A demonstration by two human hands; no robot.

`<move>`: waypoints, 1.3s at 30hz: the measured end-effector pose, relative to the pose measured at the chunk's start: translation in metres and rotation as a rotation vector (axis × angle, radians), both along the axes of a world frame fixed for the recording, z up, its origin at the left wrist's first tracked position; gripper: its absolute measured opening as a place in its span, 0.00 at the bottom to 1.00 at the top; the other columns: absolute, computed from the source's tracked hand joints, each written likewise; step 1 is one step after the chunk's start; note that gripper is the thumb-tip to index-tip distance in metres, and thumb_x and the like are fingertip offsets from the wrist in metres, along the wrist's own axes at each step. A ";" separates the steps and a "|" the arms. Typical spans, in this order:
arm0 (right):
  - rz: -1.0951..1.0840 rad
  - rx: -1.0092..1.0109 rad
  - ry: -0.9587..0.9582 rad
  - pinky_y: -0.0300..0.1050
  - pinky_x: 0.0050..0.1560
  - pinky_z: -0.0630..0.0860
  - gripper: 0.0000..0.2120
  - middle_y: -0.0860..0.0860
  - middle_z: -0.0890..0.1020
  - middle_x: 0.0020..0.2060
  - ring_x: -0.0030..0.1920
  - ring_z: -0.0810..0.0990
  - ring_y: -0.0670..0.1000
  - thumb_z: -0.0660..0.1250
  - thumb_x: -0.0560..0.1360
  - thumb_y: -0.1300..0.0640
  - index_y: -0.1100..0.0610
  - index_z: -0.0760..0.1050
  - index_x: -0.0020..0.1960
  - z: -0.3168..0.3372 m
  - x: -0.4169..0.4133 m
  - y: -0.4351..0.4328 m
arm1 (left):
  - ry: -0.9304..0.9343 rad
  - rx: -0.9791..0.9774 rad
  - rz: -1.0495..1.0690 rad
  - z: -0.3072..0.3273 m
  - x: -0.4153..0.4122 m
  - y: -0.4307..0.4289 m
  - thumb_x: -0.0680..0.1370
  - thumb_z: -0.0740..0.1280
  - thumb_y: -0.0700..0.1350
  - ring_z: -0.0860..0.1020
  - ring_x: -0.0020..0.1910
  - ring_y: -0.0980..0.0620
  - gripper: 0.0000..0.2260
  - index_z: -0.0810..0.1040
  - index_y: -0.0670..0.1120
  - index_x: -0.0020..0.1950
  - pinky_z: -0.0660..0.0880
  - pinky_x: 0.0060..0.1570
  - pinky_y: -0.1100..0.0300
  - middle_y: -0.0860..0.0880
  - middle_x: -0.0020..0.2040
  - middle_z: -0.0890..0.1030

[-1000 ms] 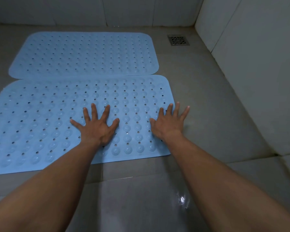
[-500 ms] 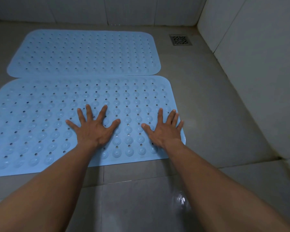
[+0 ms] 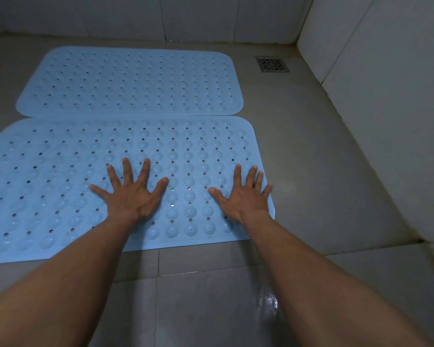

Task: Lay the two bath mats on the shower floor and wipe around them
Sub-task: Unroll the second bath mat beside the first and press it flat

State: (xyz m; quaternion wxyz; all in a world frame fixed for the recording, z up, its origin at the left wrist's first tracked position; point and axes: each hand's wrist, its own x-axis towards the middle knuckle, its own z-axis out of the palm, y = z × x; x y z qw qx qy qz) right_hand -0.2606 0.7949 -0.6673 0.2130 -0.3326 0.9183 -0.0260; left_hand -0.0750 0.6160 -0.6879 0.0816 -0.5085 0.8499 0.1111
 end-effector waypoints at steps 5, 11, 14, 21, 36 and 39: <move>0.019 -0.033 0.059 0.66 0.75 0.35 0.45 0.62 0.36 0.78 0.78 0.33 0.62 0.46 0.76 0.27 0.53 0.34 0.80 -0.004 0.004 -0.004 | -0.002 0.024 -0.011 0.001 -0.004 0.001 0.70 0.34 0.78 0.31 0.77 0.40 0.38 0.33 0.65 0.77 0.34 0.67 0.25 0.49 0.79 0.32; 0.030 0.008 0.025 0.66 0.75 0.34 0.39 0.60 0.35 0.78 0.78 0.34 0.63 0.43 0.80 0.33 0.52 0.33 0.80 -0.002 0.004 -0.016 | 0.115 0.091 0.036 0.009 0.002 -0.003 0.72 0.44 0.77 0.34 0.79 0.46 0.42 0.34 0.59 0.79 0.34 0.70 0.29 0.49 0.80 0.33; 0.032 0.030 0.026 0.64 0.75 0.34 0.37 0.60 0.34 0.78 0.78 0.34 0.62 0.43 0.81 0.35 0.51 0.32 0.80 -0.003 0.002 -0.013 | 0.089 0.121 -0.026 0.015 0.016 -0.008 0.71 0.50 0.77 0.36 0.80 0.46 0.46 0.41 0.55 0.81 0.37 0.72 0.31 0.47 0.81 0.35; 0.014 0.034 0.031 0.64 0.75 0.32 0.36 0.58 0.33 0.78 0.78 0.32 0.60 0.42 0.81 0.35 0.50 0.30 0.79 -0.007 0.005 -0.016 | -0.077 0.150 0.055 0.017 0.027 -0.012 0.60 0.40 0.85 0.32 0.76 0.32 0.49 0.33 0.67 0.76 0.35 0.67 0.25 0.49 0.78 0.28; -0.022 -0.002 0.029 0.66 0.75 0.36 0.34 0.59 0.36 0.79 0.79 0.35 0.60 0.46 0.82 0.42 0.51 0.34 0.80 0.002 0.013 -0.031 | 0.013 -0.087 0.004 0.021 0.041 -0.021 0.73 0.42 0.77 0.54 0.76 0.35 0.38 0.47 0.61 0.80 0.55 0.69 0.35 0.46 0.81 0.53; 0.027 -0.019 0.063 0.68 0.75 0.37 0.33 0.60 0.40 0.80 0.79 0.38 0.61 0.50 0.81 0.48 0.52 0.39 0.81 0.006 0.025 -0.051 | 0.059 -0.251 -0.021 0.020 0.053 -0.044 0.79 0.49 0.67 0.66 0.67 0.38 0.31 0.59 0.54 0.78 0.64 0.62 0.41 0.43 0.73 0.67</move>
